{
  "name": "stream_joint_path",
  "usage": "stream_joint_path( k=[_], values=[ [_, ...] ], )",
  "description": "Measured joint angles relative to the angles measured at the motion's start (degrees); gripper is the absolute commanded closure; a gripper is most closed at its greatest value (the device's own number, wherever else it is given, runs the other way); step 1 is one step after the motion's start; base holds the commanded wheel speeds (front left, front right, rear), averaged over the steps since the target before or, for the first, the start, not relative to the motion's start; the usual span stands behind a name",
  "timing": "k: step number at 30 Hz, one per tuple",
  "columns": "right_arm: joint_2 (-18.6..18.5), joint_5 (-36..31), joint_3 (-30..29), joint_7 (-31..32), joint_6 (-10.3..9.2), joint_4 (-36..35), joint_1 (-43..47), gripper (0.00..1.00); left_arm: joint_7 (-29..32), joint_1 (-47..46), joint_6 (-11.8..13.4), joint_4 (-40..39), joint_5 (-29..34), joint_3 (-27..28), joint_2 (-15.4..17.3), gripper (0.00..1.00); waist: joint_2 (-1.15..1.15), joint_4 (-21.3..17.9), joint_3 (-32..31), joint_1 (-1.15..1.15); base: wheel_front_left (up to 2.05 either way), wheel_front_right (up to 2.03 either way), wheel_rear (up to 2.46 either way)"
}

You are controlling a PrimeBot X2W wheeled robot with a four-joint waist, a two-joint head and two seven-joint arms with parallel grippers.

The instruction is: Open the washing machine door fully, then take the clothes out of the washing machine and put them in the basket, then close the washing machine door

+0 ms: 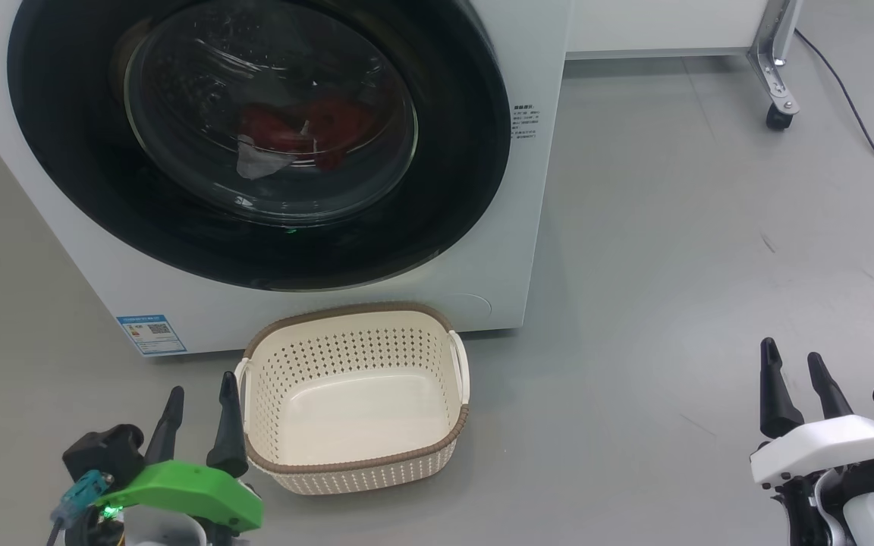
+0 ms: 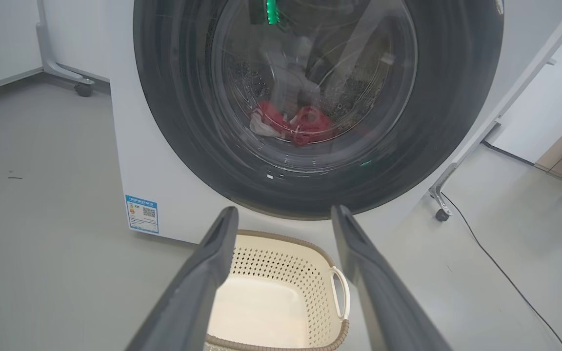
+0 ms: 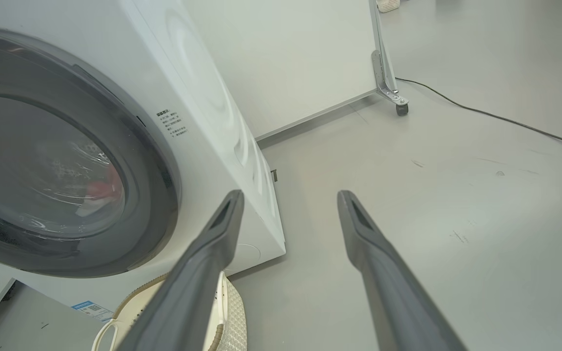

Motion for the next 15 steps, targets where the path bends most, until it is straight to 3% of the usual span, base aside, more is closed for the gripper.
stream_joint_path(
  k=[15],
  values=[
    [0.0,-10.3,2.0,-2.8,-0.56,-0.2,0.0,0.0,-2.8,-0.3,2.3,1.8,10.3,-2.2,-0.4,0.0,0.0,-0.2,-0.1,0.0,0.0,0.0,0.0]
  ],
)
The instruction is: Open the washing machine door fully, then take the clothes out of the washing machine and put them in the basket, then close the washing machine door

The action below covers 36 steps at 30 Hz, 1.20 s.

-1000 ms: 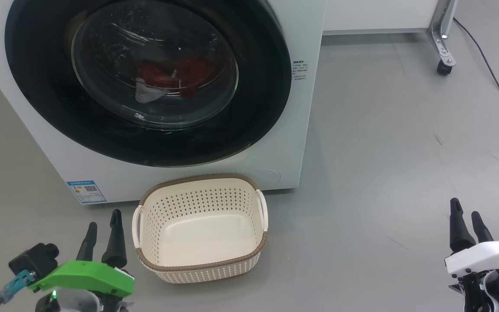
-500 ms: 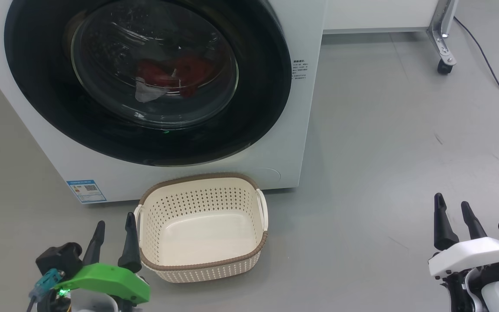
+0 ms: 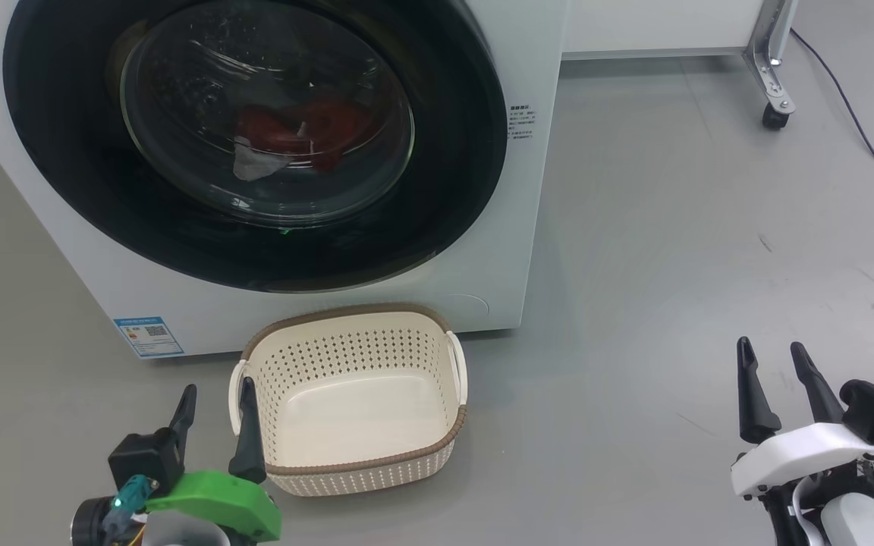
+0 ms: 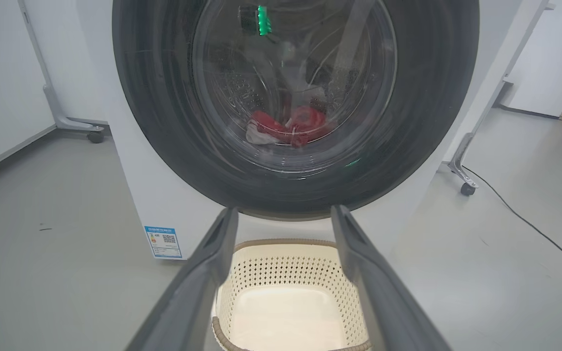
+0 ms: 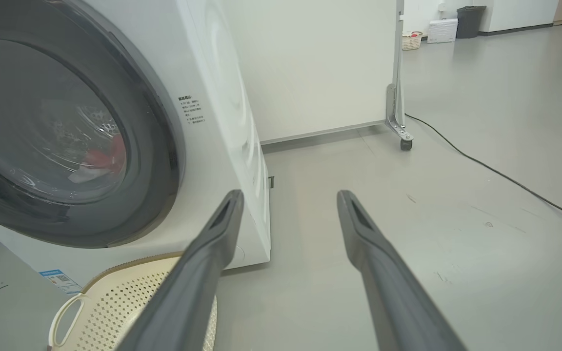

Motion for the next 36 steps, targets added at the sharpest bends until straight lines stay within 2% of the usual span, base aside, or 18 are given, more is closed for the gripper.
stream_joint_path(
  k=[12,36],
  values=[
    [-0.1,-9.5,1.7,-2.3,-0.41,-0.3,0.0,0.0,-2.5,-0.9,2.0,2.3,8.8,-2.2,-0.2,0.0,0.0,-0.2,-0.1,0.0,0.0,0.0,0.0],
    [0.6,-10.9,0.2,-2.4,0.16,-0.4,0.0,0.0,-2.5,-1.8,2.4,3.7,9.0,-1.5,-0.5,0.0,0.0,0.3,0.2,0.0,0.0,0.0,0.0]
  ],
)
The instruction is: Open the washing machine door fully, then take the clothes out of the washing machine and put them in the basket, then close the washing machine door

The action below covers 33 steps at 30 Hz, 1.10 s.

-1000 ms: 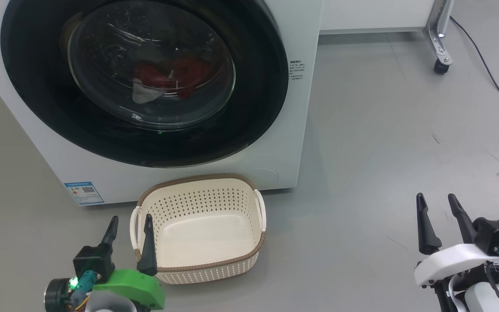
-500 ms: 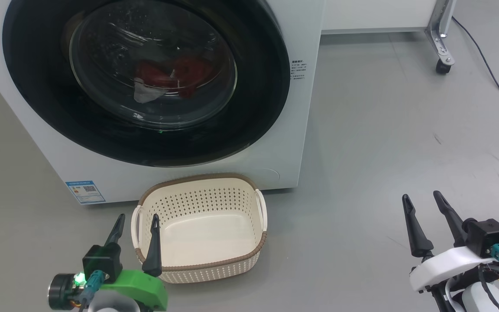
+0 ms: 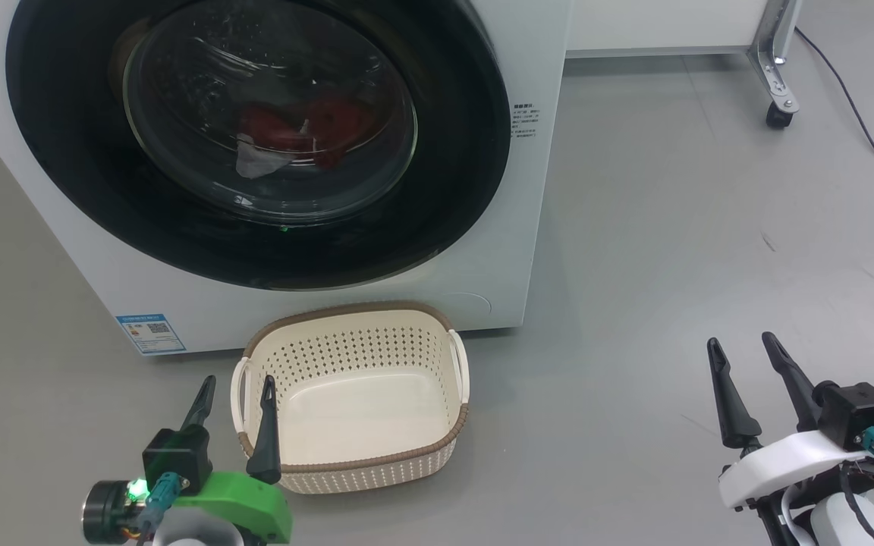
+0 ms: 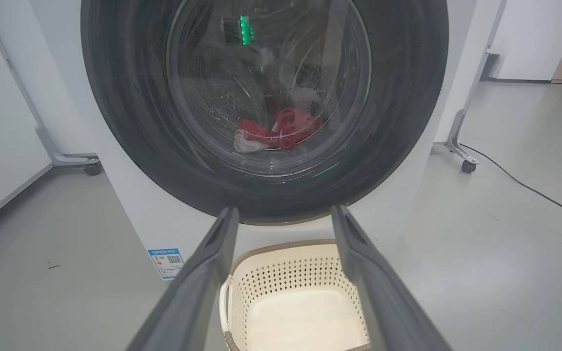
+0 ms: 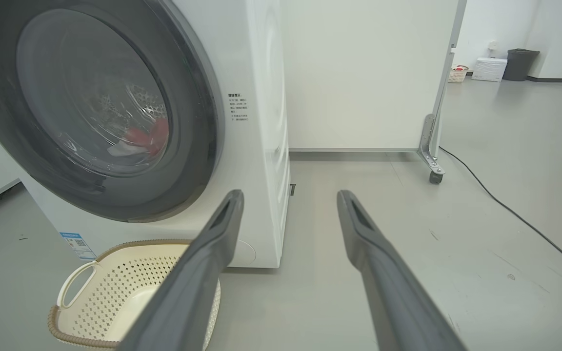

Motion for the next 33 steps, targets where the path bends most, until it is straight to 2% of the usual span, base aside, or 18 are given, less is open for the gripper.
stream_joint_path(
  k=[5,6,7,26,33],
  values=[
    [0.2,-0.1,-0.6,0.0,0.16,0.0,0.0,0.0,0.0,-0.1,0.0,0.3,0.0,0.1,0.0,0.0,0.0,0.0,0.1,0.0,0.0,0.0,0.0],
    [0.3,-0.1,-0.8,0.0,0.18,0.0,0.0,0.58,0.0,-0.1,0.0,0.3,0.0,0.1,0.0,0.0,0.0,0.0,0.2,0.0,0.0,0.0,0.0],
    [0.4,-0.1,-0.9,0.0,0.26,-0.1,0.0,1.0,0.0,-0.1,0.0,0.3,0.0,0.1,-0.1,0.0,0.0,0.0,0.2,0.0,0.0,0.0,0.0],
    [0.2,-0.1,-2.8,0.0,1.51,-0.1,-0.5,1.0,0.0,-1.9,0.3,-0.8,0.6,-0.4,-0.2,0.0,0.0,0.6,2.4,0.0,0.0,0.0,0.0],
    [1.1,5.1,-4.9,0.0,2.33,0.8,-2.4,1.0,0.0,-2.3,0.5,-1.8,0.6,-0.5,-0.2,0.0,0.0,1.3,4.3,0.0,0.0,0.0,0.0]
  ],
)
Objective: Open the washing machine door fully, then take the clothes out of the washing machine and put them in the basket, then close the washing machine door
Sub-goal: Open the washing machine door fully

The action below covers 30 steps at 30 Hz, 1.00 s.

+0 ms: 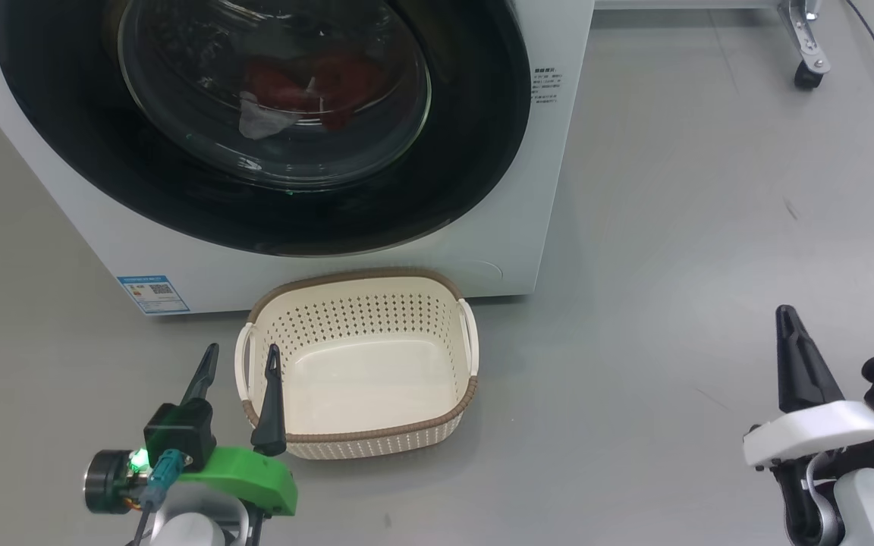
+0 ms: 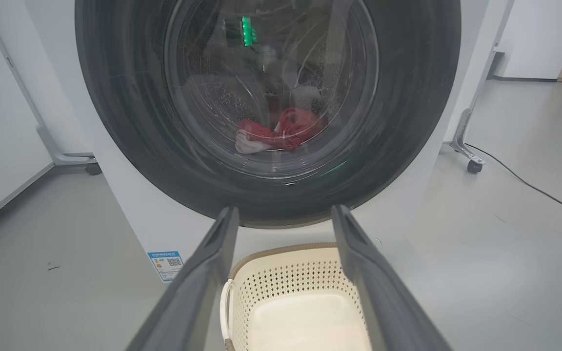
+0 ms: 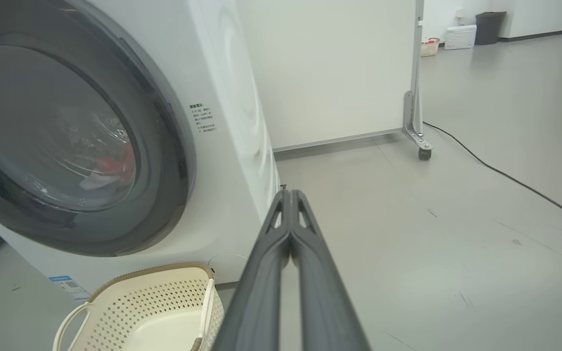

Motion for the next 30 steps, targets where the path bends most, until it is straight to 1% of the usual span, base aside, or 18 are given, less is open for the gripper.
stream_joint_path(
  k=[4,8,13,21,23,24,30],
  values=[
    [1.5,4.2,-1.3,0.6,0.27,0.1,-1.4,1.0,0.0,-0.6,0.0,-0.7,0.0,0.0,0.0,0.0,0.0,0.3,1.1,0.0,0.0,0.0,0.0],
    [3.4,12.2,-3.9,2.9,1.13,0.2,-3.8,1.0,0.0,-1.7,0.0,-2.0,0.0,-0.8,0.0,0.0,0.0,0.6,2.8,0.0,0.0,0.0,0.0],
    [4.4,22.5,-7.6,7.2,1.21,0.2,-7.8,1.0,0.0,-3.4,0.0,-3.6,-0.1,-1.7,-0.1,0.0,0.0,1.2,5.3,0.0,0.0,0.0,0.0],
    [4.2,38.9,-14.3,15.2,1.46,0.3,-16.3,1.0,-0.1,-6.2,0.1,-6.6,-0.9,-4.6,-0.1,0.0,0.0,2.7,9.8,0.0,0.0,0.0,0.0],
    [4.0,42.4,-15.4,17.6,1.65,0.3,-18.6,1.0,-0.2,-6.8,0.5,-7.2,-1.0,-5.1,-0.2,0.0,0.0,3.3,10.9,0.0,0.0,0.0,0.0],
    [3.4,45.5,-16.3,20.3,1.65,0.3,-20.7,1.0,-0.2,-7.3,0.5,-7.9,-1.3,-5.7,-0.2,0.0,0.0,3.9,12.1,0.0,0.0,0.0,0.0],
    [1.1,53.3,-17.7,28.1,1.65,0.5,-27.1,1.0,-0.2,-8.9,0.5,-9.7,-2.1,-7.4,-0.2,0.0,0.0,6.0,15.2,0.0,0.0,0.0,0.0]
  ],
)
